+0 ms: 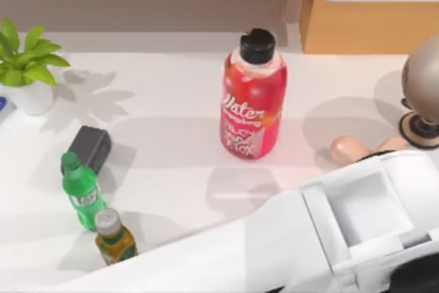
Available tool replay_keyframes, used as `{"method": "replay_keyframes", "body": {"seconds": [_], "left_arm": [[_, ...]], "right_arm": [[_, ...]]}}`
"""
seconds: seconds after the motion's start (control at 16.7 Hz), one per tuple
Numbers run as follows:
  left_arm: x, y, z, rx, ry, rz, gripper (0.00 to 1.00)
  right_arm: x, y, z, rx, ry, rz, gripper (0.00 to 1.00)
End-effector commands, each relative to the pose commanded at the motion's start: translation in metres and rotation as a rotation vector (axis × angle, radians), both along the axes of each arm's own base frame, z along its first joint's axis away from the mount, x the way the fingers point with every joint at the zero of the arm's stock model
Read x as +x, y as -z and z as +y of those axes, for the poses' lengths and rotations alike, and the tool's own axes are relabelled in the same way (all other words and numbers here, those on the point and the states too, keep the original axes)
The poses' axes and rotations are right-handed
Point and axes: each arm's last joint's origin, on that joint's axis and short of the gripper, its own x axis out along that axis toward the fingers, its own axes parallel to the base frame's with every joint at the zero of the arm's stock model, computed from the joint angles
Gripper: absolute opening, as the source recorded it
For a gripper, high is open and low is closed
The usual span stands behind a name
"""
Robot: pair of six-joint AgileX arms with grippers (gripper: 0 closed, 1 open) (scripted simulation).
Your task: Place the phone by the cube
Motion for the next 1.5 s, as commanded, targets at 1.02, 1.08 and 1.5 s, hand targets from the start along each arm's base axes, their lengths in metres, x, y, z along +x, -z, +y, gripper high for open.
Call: {"method": "replay_keyframes", "body": {"seconds": [1.02, 1.08, 1.5], "left_arm": [[0.035, 0.025, 0.008, 0.013, -0.065, -0.038, 0.0], [0.039, 0.032, 0.009, 0.033, -0.072, -0.037, 0.0], [0.06, 0.103, 0.021, 0.231, -0.115, 0.0, 0.0]], "right_arm": [[0.0, 0.0, 0.0, 0.0, 0.0, 0.0, 1.0], [0.0, 0.0, 0.0, 0.0, 0.0, 0.0, 1.0], [0.0, 0.0, 0.0, 0.0, 0.0, 0.0, 1.0]]}}
